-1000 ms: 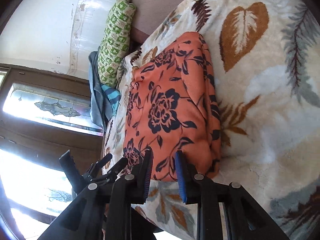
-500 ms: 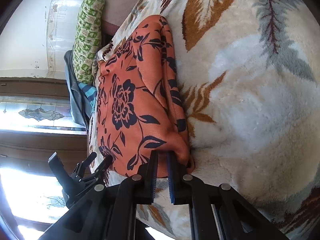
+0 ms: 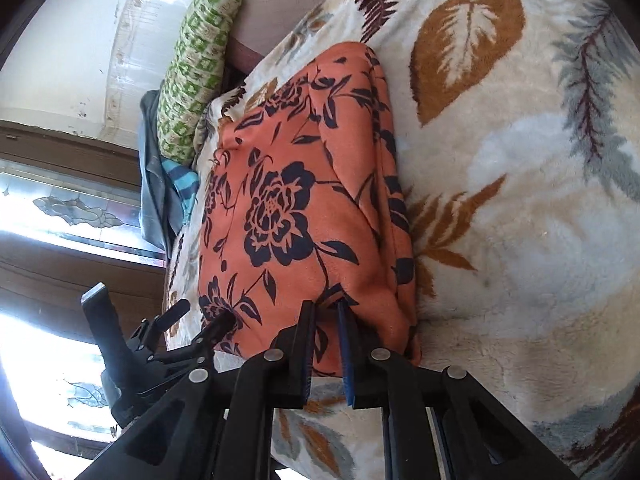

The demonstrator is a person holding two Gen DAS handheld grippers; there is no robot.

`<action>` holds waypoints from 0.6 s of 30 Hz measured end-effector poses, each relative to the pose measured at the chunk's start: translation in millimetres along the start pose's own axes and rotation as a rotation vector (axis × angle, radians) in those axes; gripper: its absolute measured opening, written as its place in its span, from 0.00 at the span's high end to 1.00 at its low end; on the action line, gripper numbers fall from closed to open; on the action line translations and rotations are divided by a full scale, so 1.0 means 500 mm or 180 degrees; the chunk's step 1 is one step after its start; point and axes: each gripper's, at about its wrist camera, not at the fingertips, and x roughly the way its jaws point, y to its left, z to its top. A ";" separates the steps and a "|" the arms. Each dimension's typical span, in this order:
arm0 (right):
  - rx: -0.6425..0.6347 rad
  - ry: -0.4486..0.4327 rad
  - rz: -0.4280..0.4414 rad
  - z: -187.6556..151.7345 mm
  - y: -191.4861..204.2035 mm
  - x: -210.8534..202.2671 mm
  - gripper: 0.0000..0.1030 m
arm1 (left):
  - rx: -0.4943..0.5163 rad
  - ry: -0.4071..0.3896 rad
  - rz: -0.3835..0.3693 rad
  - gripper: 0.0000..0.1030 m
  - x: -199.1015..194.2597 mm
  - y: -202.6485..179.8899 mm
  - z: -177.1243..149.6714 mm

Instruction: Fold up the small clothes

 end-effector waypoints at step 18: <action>-0.1221 -0.1183 -0.0571 -0.130 0.196 -0.125 0.68 | -0.0067 -0.1020 0.0342 0.00 -0.268 0.002 -0.050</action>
